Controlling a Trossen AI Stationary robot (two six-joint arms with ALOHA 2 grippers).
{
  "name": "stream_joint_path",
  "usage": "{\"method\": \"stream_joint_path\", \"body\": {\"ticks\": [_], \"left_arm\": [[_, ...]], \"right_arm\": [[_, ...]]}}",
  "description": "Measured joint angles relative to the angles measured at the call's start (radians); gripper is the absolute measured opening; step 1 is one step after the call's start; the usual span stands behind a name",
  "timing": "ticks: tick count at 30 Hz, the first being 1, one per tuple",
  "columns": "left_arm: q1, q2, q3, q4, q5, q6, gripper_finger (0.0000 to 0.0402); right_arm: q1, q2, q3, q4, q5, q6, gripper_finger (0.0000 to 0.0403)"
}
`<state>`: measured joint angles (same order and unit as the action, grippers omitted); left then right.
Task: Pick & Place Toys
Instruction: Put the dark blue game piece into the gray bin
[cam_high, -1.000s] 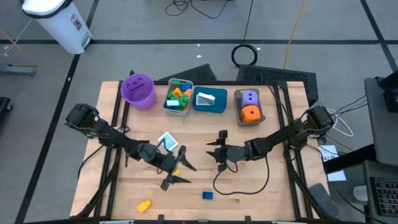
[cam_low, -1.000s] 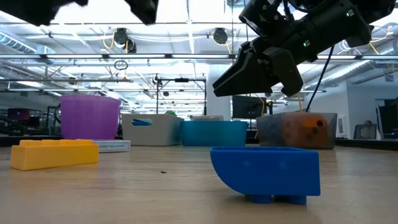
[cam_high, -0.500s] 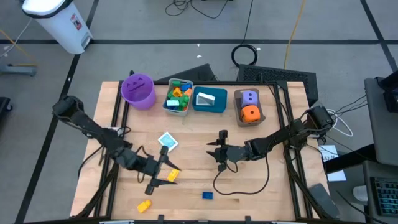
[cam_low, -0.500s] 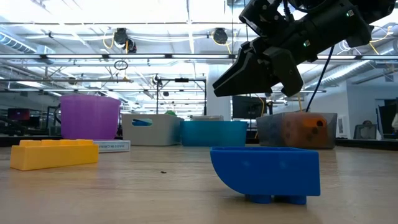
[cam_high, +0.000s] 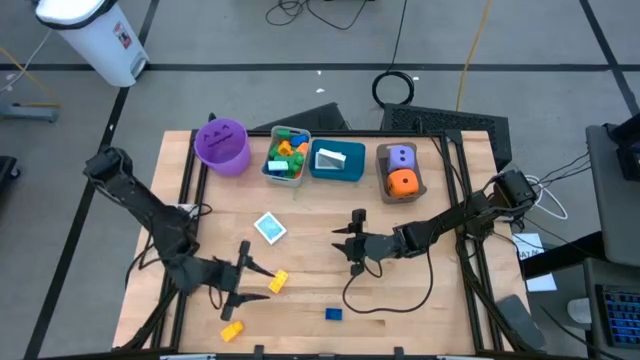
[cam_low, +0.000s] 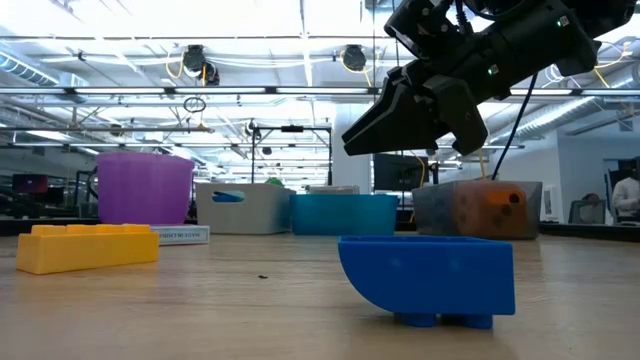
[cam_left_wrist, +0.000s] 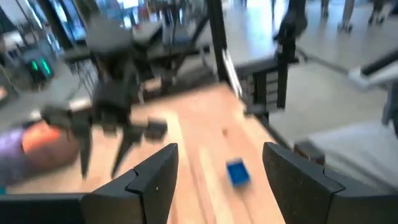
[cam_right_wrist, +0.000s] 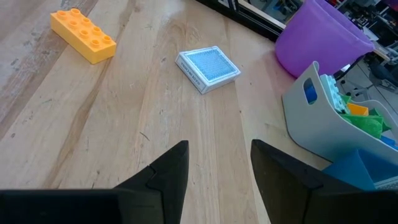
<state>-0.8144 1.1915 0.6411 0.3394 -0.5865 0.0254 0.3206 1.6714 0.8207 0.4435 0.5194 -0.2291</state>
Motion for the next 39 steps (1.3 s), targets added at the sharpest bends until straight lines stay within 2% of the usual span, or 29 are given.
{"method": "stream_joint_path", "body": {"ticks": [6, 17, 39], "left_arm": [[0.043, 0.028, 0.0, -0.076, -0.062, -0.108, 0.0244], [0.102, 0.033, 0.0, -0.076, -0.062, -0.118, 0.0244], [0.121, 0.033, 0.0, -0.076, -0.06, -0.157, 0.0244]], "right_arm": [[0.0, 0.0, 0.0, 0.0, 0.0, 0.0, 0.0166], [0.0, 0.0, 0.0, 0.0, 0.0, 0.0, 0.0167], [0.0, 0.0, 0.0, 0.009, 0.0, -0.002, 0.0166]]}}
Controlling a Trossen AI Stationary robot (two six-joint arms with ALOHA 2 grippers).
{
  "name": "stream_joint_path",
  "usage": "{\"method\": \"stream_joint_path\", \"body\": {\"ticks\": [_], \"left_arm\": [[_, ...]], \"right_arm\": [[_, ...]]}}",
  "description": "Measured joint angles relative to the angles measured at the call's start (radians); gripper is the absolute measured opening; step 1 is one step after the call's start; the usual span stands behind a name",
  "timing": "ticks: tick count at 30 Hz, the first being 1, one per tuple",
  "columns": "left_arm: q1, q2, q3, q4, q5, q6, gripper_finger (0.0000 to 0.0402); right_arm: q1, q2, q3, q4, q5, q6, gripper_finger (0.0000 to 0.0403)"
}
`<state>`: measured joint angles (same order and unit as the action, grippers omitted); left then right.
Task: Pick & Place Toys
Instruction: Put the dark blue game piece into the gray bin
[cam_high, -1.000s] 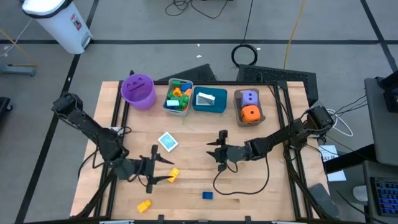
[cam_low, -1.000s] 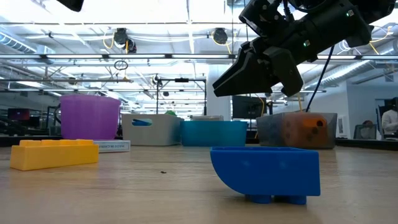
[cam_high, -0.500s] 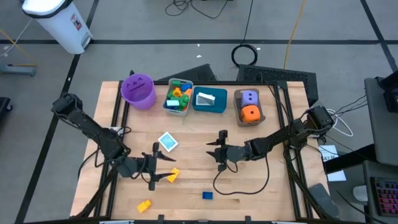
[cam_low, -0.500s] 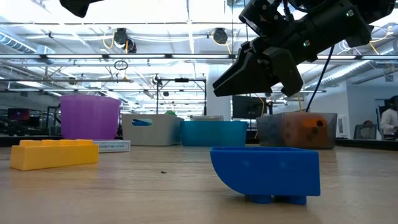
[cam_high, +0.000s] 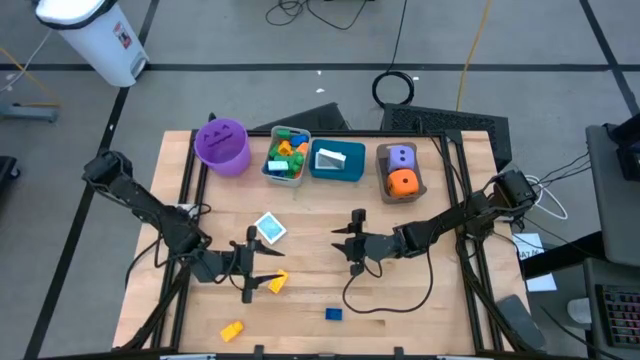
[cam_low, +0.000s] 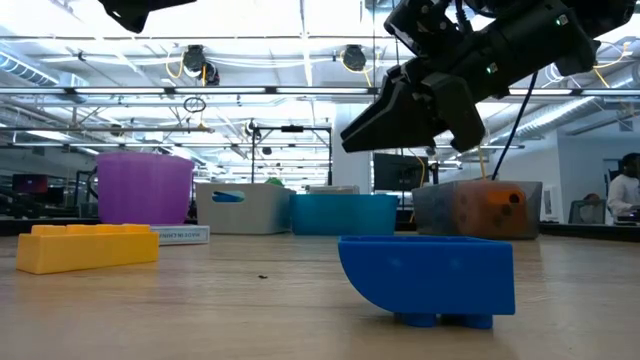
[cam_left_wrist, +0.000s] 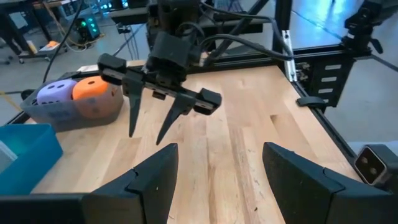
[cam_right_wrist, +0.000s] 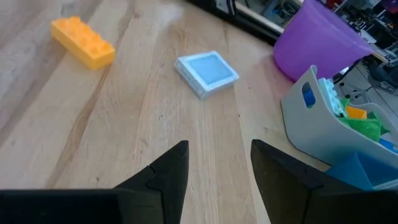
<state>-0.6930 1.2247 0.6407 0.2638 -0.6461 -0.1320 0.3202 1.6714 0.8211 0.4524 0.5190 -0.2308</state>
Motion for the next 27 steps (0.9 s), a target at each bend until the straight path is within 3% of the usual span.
{"method": "stream_joint_path", "body": {"ticks": [16, 22, 27], "left_arm": [[0.024, 0.0, 0.0, -0.054, 0.0, -0.104, 0.0243], [0.024, 0.0, 0.0, -0.06, 0.054, -0.114, 0.0244], [0.023, 0.0, 0.0, -0.053, 0.106, -0.075, 0.0243]], "right_arm": [[0.0, 0.0, 0.0, 0.102, -0.001, 0.079, 0.0166], [0.024, 0.0, 0.004, 0.189, -0.179, 0.11, 0.0165], [0.132, 0.0, 0.073, 0.067, -0.182, 0.126, 0.0165]]}}
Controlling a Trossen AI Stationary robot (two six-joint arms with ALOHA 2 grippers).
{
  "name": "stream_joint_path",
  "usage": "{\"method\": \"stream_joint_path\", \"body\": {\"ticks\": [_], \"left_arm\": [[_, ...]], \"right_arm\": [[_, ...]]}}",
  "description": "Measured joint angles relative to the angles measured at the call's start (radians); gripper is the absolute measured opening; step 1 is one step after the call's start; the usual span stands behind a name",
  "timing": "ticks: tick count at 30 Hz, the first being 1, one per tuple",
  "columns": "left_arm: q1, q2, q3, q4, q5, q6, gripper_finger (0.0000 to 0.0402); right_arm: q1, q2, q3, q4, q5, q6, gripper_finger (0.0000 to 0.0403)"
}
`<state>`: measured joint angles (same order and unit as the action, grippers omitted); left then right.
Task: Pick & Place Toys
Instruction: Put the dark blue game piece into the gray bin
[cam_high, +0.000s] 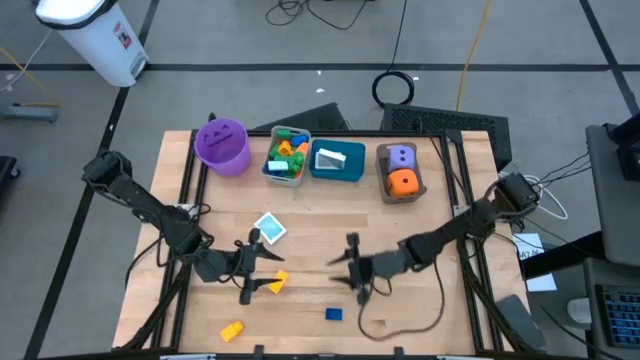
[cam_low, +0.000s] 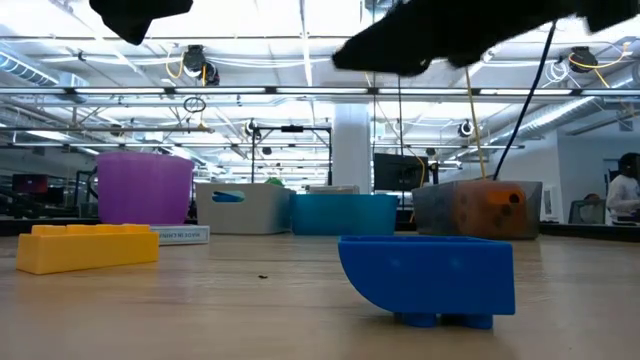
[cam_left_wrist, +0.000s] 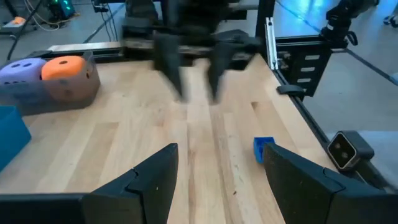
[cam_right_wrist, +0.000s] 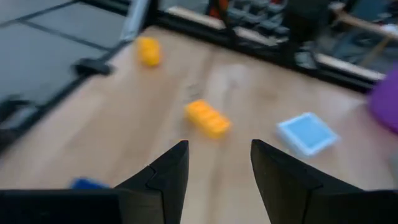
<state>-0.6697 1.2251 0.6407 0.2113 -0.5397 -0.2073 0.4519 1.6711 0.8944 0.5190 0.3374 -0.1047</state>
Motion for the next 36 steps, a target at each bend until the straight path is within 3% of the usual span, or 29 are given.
{"method": "stream_joint_path", "body": {"ticks": [4, 9, 17, 28, 36], "left_arm": [[0.0, 0.0, 0.0, 0.001, -0.001, 0.002, 0.0243], [0.0, 0.0, 0.0, 0.003, -0.002, -0.008, 0.0244], [0.001, 0.0, 0.0, 0.004, -0.01, 0.002, 0.0244], [0.001, 0.0, 0.0, 0.002, -0.011, 0.015, 0.0244], [0.001, 0.0, 0.0, 0.0, -0.011, 0.011, 0.0244]], "right_arm": [[0.083, 0.001, 0.061, -0.113, 0.008, 0.081, 0.0164], [0.146, 0.003, 0.064, -0.134, 0.033, 0.177, 0.0164], [0.149, 0.104, 0.075, -0.122, 0.08, 0.288, 0.0164], [0.195, 0.245, 0.2, -0.146, 0.0, 0.304, 0.0165], [0.185, 0.282, 0.208, -0.169, -0.048, 0.301, 0.0169]]}}
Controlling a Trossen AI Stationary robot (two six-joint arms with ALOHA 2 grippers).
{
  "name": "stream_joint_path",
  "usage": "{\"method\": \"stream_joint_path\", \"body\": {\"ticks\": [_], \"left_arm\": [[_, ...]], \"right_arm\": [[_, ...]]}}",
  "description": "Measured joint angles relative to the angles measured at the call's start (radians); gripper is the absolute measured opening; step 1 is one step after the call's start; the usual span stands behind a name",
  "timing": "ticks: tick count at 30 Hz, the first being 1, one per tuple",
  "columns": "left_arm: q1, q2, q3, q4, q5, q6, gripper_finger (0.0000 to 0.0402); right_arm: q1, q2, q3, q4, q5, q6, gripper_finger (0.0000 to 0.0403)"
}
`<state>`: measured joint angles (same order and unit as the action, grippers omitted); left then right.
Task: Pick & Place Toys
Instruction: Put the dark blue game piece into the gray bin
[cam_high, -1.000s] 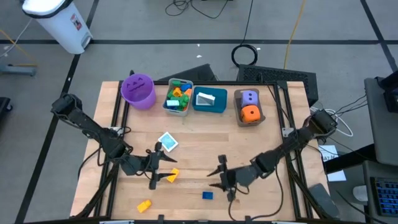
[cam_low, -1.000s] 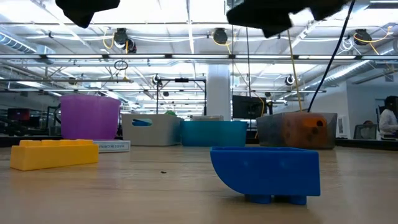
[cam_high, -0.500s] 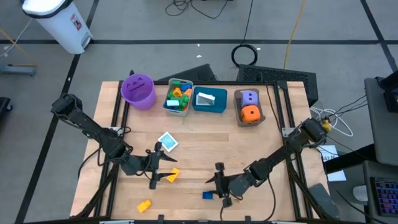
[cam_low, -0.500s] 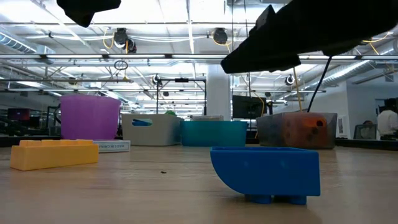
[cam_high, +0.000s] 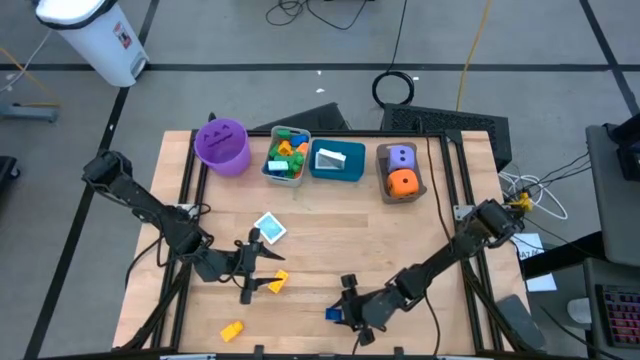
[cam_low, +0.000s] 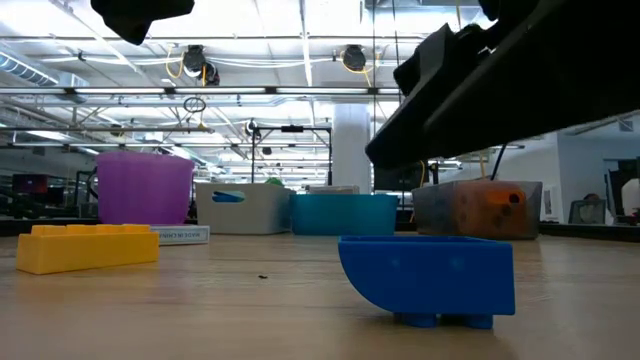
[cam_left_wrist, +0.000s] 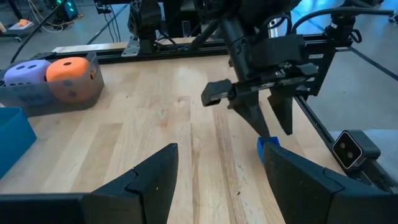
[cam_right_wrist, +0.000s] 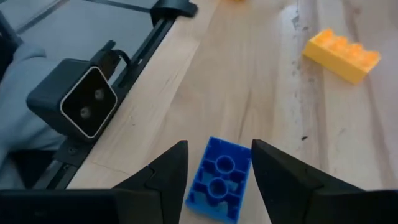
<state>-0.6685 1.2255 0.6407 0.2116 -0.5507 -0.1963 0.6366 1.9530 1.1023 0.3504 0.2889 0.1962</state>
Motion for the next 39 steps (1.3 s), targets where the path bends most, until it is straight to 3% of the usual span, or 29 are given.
{"method": "stream_joint_path", "body": {"ticks": [12, 23, 31, 39], "left_arm": [[0.0, 0.0, 0.0, -0.001, 0.0, 0.004, 0.0244], [0.0, 0.0, 0.0, -0.001, 0.0, 0.004, 0.0244], [0.0, 0.0, 0.0, -0.002, 0.0, 0.004, 0.0244], [0.0, 0.0, 0.0, -0.008, 0.0, 0.0, 0.0244]], "right_arm": [[-0.028, 0.0, 0.0, -0.03, -0.035, 0.053, 0.0242], [-0.048, 0.055, 0.0, -0.019, -0.136, 0.087, 0.0308], [-0.069, 0.058, -0.001, -0.034, -0.116, 0.081, 0.0308], [-0.093, 0.057, 0.0, -0.101, -0.08, 0.129, 0.0254]]}}
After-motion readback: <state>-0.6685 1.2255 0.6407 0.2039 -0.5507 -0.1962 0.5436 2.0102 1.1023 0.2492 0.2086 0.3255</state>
